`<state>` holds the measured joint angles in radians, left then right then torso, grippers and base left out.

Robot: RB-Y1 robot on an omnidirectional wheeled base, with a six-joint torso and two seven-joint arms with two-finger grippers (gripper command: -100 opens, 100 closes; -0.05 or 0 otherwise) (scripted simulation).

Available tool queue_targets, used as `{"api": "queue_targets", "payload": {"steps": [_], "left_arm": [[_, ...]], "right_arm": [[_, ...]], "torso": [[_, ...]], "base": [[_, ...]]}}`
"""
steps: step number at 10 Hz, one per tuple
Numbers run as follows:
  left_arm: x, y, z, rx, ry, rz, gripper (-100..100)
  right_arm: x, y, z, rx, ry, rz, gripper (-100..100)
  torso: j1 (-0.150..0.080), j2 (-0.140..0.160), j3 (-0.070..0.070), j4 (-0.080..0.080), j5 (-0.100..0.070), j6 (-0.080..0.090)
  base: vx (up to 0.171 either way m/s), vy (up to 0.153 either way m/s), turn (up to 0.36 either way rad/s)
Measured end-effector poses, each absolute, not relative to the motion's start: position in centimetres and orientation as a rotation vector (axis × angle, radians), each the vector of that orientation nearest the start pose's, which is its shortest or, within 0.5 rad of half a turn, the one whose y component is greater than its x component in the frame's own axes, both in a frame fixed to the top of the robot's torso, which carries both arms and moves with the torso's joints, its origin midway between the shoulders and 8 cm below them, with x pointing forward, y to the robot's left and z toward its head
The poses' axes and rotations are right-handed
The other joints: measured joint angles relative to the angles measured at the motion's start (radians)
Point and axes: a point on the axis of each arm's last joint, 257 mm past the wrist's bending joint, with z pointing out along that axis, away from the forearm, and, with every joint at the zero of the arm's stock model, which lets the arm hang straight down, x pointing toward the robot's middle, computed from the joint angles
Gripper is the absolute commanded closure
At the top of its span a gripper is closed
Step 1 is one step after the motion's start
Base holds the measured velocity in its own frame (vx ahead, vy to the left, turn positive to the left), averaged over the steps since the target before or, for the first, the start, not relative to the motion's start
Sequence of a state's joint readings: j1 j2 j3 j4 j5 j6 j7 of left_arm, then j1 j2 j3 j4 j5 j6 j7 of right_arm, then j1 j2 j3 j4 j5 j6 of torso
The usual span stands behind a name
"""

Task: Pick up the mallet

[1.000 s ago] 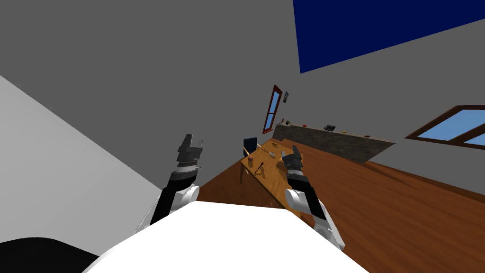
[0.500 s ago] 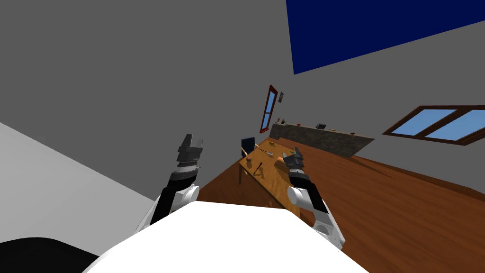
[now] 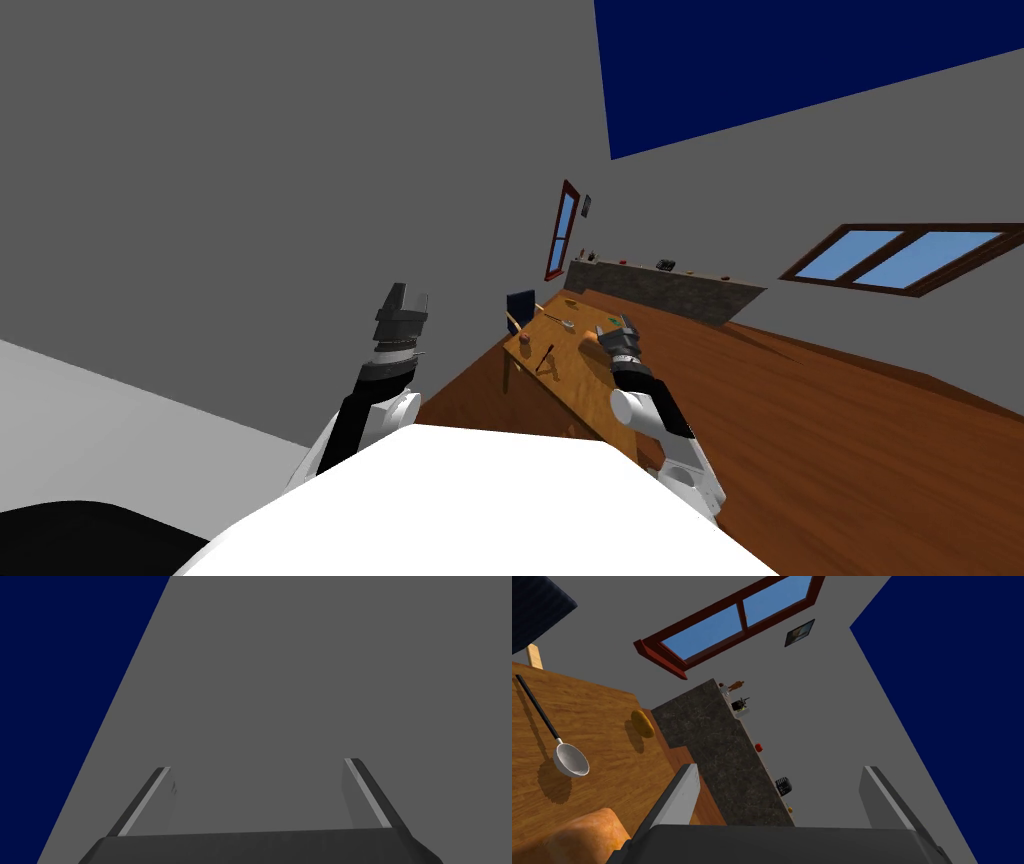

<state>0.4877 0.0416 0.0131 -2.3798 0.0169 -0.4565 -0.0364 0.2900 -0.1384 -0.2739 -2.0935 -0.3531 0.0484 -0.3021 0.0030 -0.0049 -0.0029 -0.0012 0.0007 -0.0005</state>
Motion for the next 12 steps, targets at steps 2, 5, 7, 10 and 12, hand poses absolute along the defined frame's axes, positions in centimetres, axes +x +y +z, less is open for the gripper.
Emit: {"api": "queue_targets", "payload": {"steps": [2, 5, 7, 10, 12], "left_arm": [[33.0, 27.5, 6.4, -0.568, 0.597, -1.289, 0], [33.0, 27.5, 6.4, -0.568, 0.597, -1.289, 0], [33.0, 27.5, 6.4, -0.568, 0.597, -1.289, 0], [33.0, 27.5, 6.4, -0.568, 0.597, -1.289, 0], [33.0, 27.5, 6.4, -0.568, 0.597, -1.289, 0]], "right_arm": [[44.3, -40.9, -9.6, 1.429, 0.613, 1.477, -100], [45.1, -42.6, -13.5, 1.61, 0.566, 1.514, -100], [45.4, -43.1, -15.3, 1.711, 0.525, 1.539, -100], [46.1, -43.9, -18.8, 1.877, 0.46, 1.564, -100], [46.3, -44.4, -20.6, 1.981, 0.409, 1.577, -100]], "torso": [[0.0, 0.001, 0.0, 0.0, 0.0, 0.0], [0.0, 0.0, 0.0, 0.0, 0.0, 0.0], [-0.001, 0.001, 0.0, 0.0, 0.0, 0.0], [0.0, 0.001, 0.001, 0.0, 0.0, 0.0], [0.0, 0.0, 0.0, 0.0, 0.0, 0.0]], "base": [[0.053, 0.052, -0.065], [0.072, 0.066, -0.069], [0.056, 0.052, -0.039], [0.049, 0.051, -0.03], [0.06, 0.067, -0.019]]}}
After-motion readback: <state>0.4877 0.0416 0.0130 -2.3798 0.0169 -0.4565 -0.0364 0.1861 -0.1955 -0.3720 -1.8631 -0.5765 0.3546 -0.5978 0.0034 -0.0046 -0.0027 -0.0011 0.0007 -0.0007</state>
